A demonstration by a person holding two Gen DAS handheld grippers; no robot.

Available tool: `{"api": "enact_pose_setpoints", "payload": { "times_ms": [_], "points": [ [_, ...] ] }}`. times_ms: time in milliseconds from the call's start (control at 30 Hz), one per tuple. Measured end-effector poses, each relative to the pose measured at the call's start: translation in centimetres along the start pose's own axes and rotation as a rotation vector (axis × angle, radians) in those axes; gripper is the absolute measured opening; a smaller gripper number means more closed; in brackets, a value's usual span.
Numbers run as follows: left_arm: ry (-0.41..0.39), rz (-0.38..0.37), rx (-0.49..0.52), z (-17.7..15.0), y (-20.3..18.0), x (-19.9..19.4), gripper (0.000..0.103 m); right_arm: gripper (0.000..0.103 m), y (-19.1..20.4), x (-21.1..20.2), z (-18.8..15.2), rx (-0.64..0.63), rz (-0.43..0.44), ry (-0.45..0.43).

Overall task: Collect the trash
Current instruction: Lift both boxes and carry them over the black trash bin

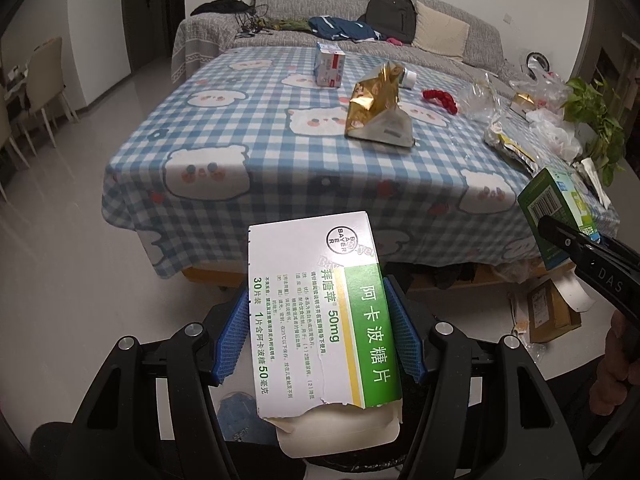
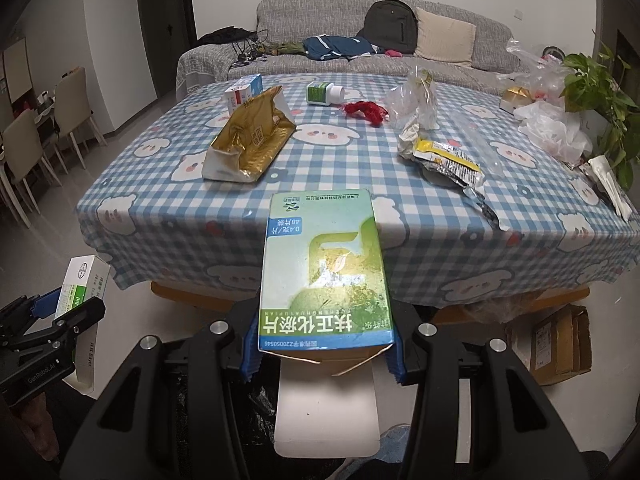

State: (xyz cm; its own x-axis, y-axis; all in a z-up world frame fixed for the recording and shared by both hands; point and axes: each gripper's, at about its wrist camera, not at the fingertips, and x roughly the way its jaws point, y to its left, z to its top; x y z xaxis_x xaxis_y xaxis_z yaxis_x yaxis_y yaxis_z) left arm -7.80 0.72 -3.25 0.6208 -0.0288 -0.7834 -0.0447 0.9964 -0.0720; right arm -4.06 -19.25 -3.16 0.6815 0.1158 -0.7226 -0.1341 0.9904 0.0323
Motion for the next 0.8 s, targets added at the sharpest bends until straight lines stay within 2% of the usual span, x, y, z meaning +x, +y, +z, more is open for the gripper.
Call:
{"api": "enact_pose_setpoints", "payload": {
  "times_ms": [167,300,467,800],
  "points": [
    [-0.004,-0.008,0.004,-2.0,-0.7,-0.1,0.062,0.046,0.4,0.6,-3.0,0.001,0.025,0.031],
    [0.023,-0.025,0.002,-3.7,-1.1,1.0,0.062,0.046,1.5,1.6,-4.9,-0.037,0.027,0.072],
    [0.052,-0.030,-0.004,-5.5,-1.3,3.0,0.062,0.046,2.9,2.3,-7.2,-0.078,0.025,0.084],
    [0.116,-0.037,0.013,-8.4,-0.6,6.3,0.062,0.046,3.3,5.3,-11.0,-0.052,0.045,0.154]
  ]
}}
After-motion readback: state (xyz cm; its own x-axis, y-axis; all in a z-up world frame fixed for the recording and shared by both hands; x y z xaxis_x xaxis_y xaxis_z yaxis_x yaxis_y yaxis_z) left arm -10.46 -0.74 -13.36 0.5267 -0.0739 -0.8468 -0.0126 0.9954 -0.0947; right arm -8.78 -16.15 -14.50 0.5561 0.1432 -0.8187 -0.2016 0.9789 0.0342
